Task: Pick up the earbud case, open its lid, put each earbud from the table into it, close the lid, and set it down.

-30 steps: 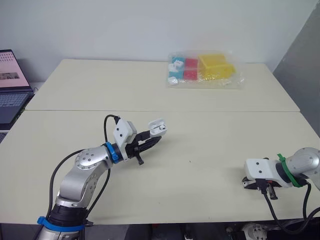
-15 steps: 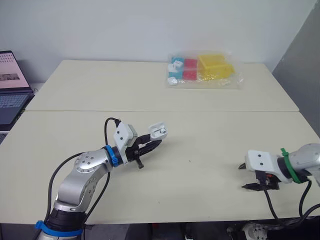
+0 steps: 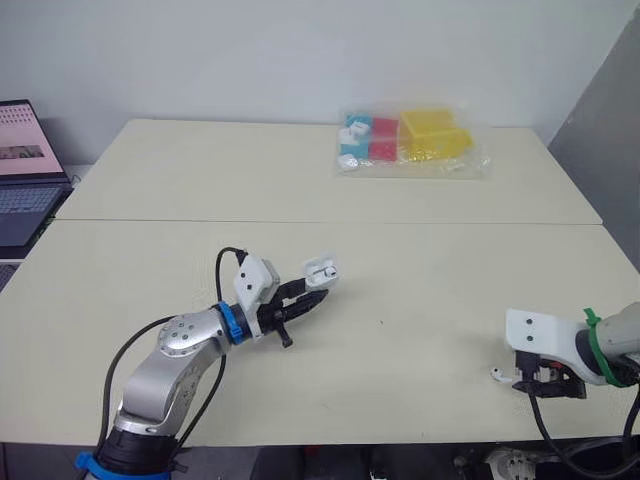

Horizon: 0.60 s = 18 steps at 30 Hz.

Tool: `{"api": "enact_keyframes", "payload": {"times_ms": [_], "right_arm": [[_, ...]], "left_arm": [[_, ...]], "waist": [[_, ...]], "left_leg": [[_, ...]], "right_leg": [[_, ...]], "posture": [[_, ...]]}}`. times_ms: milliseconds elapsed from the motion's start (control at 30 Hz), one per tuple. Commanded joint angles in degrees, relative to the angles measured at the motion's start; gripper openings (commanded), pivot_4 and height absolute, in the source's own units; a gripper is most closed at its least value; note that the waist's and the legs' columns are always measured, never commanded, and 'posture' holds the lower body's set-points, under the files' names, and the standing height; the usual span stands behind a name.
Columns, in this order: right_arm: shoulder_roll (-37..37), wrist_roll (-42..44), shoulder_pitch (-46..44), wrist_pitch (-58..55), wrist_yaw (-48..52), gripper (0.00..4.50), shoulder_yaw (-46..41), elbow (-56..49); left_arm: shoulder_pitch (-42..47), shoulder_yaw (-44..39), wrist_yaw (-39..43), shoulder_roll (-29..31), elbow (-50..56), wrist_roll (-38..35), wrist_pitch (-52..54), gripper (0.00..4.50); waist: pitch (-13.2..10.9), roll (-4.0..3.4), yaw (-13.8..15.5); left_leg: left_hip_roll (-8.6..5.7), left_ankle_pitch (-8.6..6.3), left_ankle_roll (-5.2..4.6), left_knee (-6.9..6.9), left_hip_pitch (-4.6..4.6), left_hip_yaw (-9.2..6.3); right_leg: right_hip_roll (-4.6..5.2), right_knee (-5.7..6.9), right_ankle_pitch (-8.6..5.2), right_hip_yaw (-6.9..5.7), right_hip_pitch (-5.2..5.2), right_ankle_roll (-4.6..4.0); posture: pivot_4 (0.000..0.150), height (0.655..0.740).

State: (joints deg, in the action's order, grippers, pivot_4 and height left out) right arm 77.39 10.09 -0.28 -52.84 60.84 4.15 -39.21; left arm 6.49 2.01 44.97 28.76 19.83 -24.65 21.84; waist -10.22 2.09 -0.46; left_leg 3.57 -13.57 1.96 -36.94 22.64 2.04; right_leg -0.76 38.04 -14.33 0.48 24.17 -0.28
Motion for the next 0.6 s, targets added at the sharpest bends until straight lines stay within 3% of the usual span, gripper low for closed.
{"api": "enact_keyframes", "payload": {"times_ms": [33, 600], "right_arm": [[-1.1, -0.6, -2.9, -1.1, -1.4, 3.21, 2.9, -0.8], [-4.7, -2.8, -4.6, -2.5, -5.1, 3.21, 10.8, 1.4]], "left_arm": [[-0.5, -0.2, -0.5, -0.2, 3.0, -0.3, -0.9, 0.79], [-0.4, -0.6, -1.0, 0.2, 3.0, -0.3, -0.8, 0.79]], "waist": [[0.0, 0.0, 0.0], [0.1, 0.09, 0.1]], "left_leg": [[0.0, 0.0, 0.0, 0.01, 0.0, 0.0], [0.01, 0.0, 0.0, -0.03, -0.02, -0.01]], "right_leg": [[-0.05, 0.0, 0.0, 0.0, 0.0, -0.01], [-0.06, 0.01, 0.0, -0.04, -0.04, 0.0]], "posture": [[0.15, 0.74], [0.15, 0.74]]}}
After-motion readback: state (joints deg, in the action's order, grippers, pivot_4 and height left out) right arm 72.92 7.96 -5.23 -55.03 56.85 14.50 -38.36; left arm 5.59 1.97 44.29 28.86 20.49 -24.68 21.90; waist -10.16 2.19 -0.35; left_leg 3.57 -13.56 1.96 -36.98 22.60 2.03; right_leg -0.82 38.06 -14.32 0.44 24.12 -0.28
